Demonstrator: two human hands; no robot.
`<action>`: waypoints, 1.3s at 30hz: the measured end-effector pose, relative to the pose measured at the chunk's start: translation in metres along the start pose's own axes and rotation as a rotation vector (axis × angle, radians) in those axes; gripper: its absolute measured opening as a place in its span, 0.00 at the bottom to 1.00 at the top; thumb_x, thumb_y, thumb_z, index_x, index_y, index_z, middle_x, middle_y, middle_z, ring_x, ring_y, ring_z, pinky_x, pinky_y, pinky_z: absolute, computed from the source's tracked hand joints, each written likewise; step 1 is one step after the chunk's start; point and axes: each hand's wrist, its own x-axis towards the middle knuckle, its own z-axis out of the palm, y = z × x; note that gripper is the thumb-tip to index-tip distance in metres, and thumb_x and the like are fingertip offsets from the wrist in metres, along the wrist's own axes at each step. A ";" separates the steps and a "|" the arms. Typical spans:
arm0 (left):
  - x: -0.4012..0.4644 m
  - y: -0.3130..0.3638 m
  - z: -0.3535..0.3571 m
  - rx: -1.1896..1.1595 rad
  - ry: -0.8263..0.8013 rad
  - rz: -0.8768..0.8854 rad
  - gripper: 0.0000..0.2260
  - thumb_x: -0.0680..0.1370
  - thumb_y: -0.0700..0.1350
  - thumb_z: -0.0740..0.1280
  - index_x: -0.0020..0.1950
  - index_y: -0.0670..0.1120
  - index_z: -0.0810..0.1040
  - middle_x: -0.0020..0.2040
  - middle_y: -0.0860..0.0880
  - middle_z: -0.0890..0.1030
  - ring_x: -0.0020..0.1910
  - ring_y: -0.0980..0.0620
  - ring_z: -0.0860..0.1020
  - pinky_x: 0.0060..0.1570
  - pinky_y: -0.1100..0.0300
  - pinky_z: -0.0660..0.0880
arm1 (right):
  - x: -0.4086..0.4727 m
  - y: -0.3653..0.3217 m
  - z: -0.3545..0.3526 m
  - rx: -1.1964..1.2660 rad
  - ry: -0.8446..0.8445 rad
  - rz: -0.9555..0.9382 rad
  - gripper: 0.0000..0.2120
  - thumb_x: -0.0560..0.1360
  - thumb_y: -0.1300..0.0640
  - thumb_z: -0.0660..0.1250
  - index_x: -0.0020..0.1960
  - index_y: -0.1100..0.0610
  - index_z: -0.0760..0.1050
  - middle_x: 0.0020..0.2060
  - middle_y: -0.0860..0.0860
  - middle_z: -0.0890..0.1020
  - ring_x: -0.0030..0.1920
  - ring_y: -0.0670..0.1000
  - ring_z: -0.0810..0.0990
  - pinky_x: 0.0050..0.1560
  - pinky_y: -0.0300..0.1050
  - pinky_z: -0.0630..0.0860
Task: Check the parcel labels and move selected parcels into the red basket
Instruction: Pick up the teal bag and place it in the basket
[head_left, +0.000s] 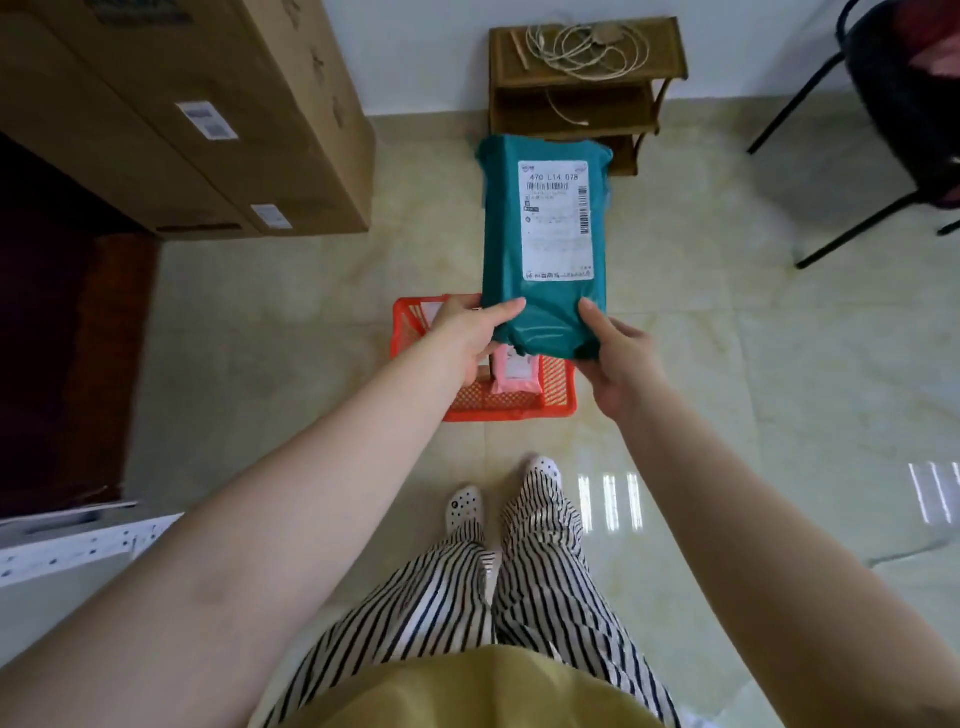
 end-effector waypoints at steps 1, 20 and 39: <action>0.005 -0.005 -0.001 -0.015 0.017 -0.014 0.20 0.72 0.42 0.75 0.62 0.42 0.77 0.53 0.44 0.84 0.48 0.49 0.83 0.55 0.55 0.79 | 0.003 0.004 -0.001 -0.017 0.015 -0.001 0.21 0.75 0.58 0.73 0.64 0.67 0.76 0.55 0.61 0.84 0.47 0.56 0.86 0.43 0.46 0.83; 0.317 -0.227 0.021 -0.213 0.207 -0.502 0.14 0.78 0.37 0.67 0.64 0.39 0.76 0.54 0.40 0.80 0.41 0.45 0.80 0.48 0.48 0.79 | 0.310 0.232 -0.071 -0.483 0.192 0.267 0.17 0.79 0.55 0.67 0.65 0.62 0.75 0.55 0.57 0.82 0.55 0.58 0.82 0.58 0.57 0.80; 0.483 -0.367 0.017 -0.143 0.295 -0.471 0.11 0.75 0.41 0.72 0.57 0.42 0.80 0.46 0.44 0.83 0.47 0.44 0.83 0.50 0.52 0.80 | 0.477 0.344 -0.095 -0.794 0.237 0.351 0.26 0.81 0.51 0.63 0.76 0.46 0.60 0.66 0.56 0.74 0.60 0.59 0.79 0.55 0.59 0.81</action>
